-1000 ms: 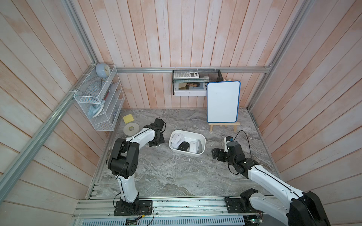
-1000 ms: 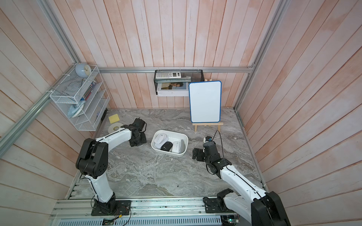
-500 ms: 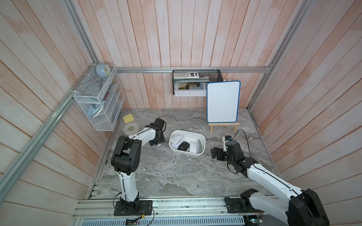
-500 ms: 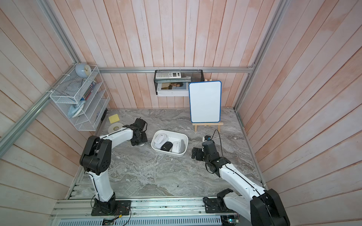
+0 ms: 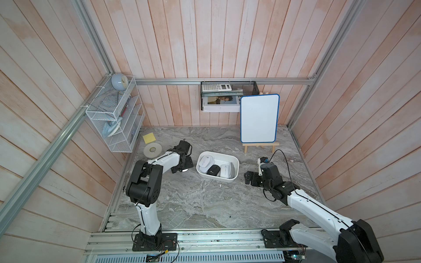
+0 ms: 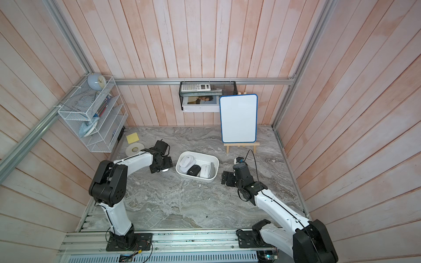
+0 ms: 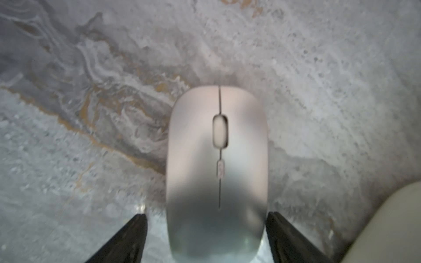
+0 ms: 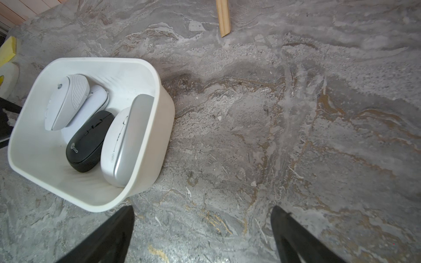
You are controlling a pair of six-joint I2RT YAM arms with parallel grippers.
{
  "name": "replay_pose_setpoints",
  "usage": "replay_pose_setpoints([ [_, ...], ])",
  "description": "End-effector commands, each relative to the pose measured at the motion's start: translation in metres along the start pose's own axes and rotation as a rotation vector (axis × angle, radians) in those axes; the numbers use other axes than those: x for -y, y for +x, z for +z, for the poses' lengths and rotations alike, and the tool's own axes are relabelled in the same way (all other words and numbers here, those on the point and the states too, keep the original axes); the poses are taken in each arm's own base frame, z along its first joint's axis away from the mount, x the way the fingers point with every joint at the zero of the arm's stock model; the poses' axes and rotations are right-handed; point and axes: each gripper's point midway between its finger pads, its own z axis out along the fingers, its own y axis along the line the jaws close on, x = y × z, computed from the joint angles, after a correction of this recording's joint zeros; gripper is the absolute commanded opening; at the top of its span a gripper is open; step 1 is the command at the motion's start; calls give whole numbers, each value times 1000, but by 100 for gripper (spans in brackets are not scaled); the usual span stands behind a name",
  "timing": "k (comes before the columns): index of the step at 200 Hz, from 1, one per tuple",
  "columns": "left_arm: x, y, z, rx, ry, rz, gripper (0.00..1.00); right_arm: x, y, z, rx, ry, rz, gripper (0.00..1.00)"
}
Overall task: Take out the mouse from the storage box
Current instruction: Place the mouse at the center of the board, then pick up the mouse from the storage box.
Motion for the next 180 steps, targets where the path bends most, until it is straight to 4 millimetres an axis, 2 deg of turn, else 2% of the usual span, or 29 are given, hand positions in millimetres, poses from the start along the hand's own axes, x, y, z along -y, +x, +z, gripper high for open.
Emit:
replay_pose_setpoints([
  [1,-1,-8,-27,95,60,-28,88,-5,-11,-6,17,25,5,98],
  [31,-14,4,-51,190,108,-69,89,-18,-23,-6,20,39,4,98],
  [64,-37,17,-71,306,128,-115,89,-36,-35,5,-1,72,6,98],
  [86,-51,30,-78,350,134,-135,89,-59,-38,20,-42,69,-14,98],
  [111,-61,40,-87,401,157,-163,89,-99,-39,39,-81,47,-77,98],
  [150,-66,34,-112,513,208,-203,89,-153,-36,73,-154,44,-146,98],
  [180,-72,31,-128,570,214,-223,90,-174,-31,95,-191,64,-157,98],
])
